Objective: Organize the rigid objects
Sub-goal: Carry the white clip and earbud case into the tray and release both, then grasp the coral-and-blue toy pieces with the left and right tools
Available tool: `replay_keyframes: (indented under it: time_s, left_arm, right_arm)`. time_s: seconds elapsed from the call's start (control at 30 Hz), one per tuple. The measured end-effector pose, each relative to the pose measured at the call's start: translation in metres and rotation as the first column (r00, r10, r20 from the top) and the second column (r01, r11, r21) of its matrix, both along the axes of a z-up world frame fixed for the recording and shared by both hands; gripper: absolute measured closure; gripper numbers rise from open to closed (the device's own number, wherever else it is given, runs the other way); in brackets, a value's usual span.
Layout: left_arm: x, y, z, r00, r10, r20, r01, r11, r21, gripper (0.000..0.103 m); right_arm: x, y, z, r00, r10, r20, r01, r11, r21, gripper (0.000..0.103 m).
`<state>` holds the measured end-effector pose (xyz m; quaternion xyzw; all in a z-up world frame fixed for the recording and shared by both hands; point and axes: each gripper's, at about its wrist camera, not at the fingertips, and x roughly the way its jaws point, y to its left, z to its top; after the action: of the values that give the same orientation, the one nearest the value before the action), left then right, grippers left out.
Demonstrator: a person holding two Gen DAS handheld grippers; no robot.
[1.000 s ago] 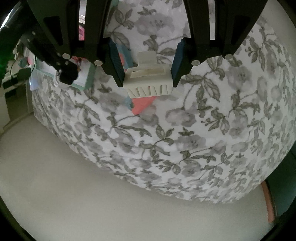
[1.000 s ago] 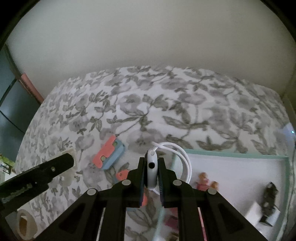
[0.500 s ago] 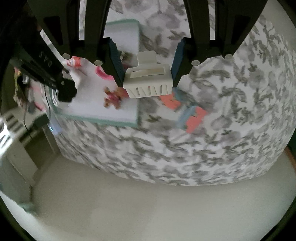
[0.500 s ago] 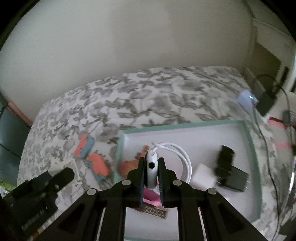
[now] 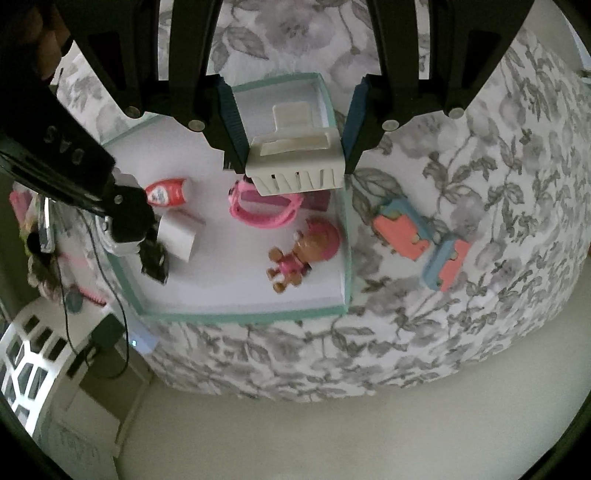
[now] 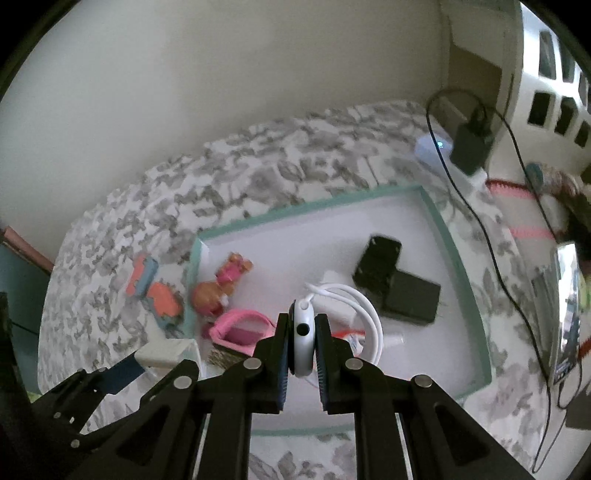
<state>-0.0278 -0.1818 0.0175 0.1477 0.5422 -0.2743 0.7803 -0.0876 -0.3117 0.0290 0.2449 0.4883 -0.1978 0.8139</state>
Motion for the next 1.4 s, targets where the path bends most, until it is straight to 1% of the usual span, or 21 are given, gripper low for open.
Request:
replay_keyframes:
  time_s: [0.1, 0.17, 0.3, 0.4, 0.43, 0.57, 0.73, 0.8, 1.0, 1.07, 1.1, 1.13, 1.17, 1.2, 1.37, 1.4]
  left_arm:
    - [-0.001, -0.002, -0.009, 1.0, -0.003, -0.018, 0.003, 1.0, 0.022, 0.051]
    - [0.0, -0.003, -0.016, 0.999, -0.001, -0.043, 0.002, 0.999, 0.037, 0.051]
    - [0.0, -0.005, -0.025, 0.998, 0.0, -0.067, 0.003, 0.999, 0.048, 0.051]
    - [0.0, -0.006, -0.029, 0.998, -0.002, -0.068, 0.007, 0.998, 0.065, 0.051]
    - [-0.001, -0.007, -0.031, 0.997, -0.004, -0.072, 0.009, 0.998, 0.067, 0.051]
    - [-0.001, -0.008, -0.036, 0.996, -0.006, -0.089, 0.012, 0.997, 0.07, 0.051]
    - [0.003, -0.008, -0.037, 0.995, 0.002, -0.095, 0.005, 0.998, 0.069, 0.05]
    - [0.003, -0.008, -0.037, 0.995, 0.006, -0.099, 0.001, 0.998, 0.07, 0.044]
    - [0.003, -0.006, -0.034, 0.996, 0.008, -0.084, -0.001, 0.997, 0.072, 0.039]
    - [0.004, -0.005, -0.03, 0.997, 0.009, -0.079, -0.003, 0.998, 0.065, 0.039]
    - [0.005, -0.003, -0.028, 0.997, 0.012, -0.075, -0.007, 0.998, 0.06, 0.039]
    - [0.006, -0.003, -0.025, 0.997, 0.014, -0.071, -0.01, 0.998, 0.055, 0.039]
    - [0.007, -0.001, -0.022, 0.998, 0.017, -0.064, -0.014, 0.999, 0.048, 0.039]
    - [0.007, 0.0, -0.019, 0.998, 0.019, -0.056, -0.017, 0.999, 0.042, 0.039]
    - [0.016, 0.009, -0.009, 0.998, 0.055, -0.027, -0.055, 0.998, 0.022, 0.038]
    - [0.018, 0.011, -0.009, 0.998, 0.064, -0.027, -0.064, 0.998, 0.02, 0.038]
  right_arm:
    - [0.001, -0.002, -0.018, 0.998, 0.005, -0.055, -0.003, 0.999, 0.032, 0.089]
    - [0.005, -0.001, -0.033, 0.995, 0.023, -0.1, -0.018, 0.999, 0.051, 0.089]
    - [0.007, -0.001, -0.05, 0.987, 0.037, -0.155, -0.028, 0.998, 0.06, 0.089]
    - [0.007, -0.001, -0.055, 0.985, 0.039, -0.17, -0.03, 0.998, 0.056, 0.089]
    - [0.008, -0.001, -0.055, 0.984, 0.039, -0.172, -0.029, 0.998, 0.056, 0.087]
    - [0.009, -0.001, -0.059, 0.982, 0.035, -0.184, -0.024, 0.998, 0.061, 0.086]
    - [0.011, -0.001, -0.059, 0.98, 0.041, -0.193, -0.029, 0.998, 0.063, 0.086]
    - [0.012, 0.0, -0.06, 0.979, 0.044, -0.199, -0.032, 0.998, 0.06, 0.086]
    - [0.014, 0.0, -0.06, 0.978, 0.039, -0.206, -0.028, 0.998, 0.057, 0.084]
    - [0.014, 0.0, -0.058, 0.978, 0.034, -0.206, -0.024, 0.998, 0.052, 0.081]
    - [0.013, 0.0, -0.055, 0.979, 0.031, -0.203, -0.022, 0.999, 0.049, 0.076]
    - [0.013, -0.001, -0.052, 0.98, 0.027, -0.198, -0.018, 0.999, 0.045, 0.068]
    - [0.012, -0.001, -0.049, 0.981, 0.022, -0.192, -0.015, 0.999, 0.04, 0.065]
    - [0.012, -0.001, -0.045, 0.983, 0.017, -0.181, -0.011, 0.999, 0.034, 0.063]
    - [0.011, -0.002, -0.032, 0.989, 0.004, -0.146, -0.001, 1.0, 0.017, 0.063]
    - [0.011, -0.002, -0.029, 0.99, 0.003, -0.144, -0.001, 1.0, 0.011, 0.061]
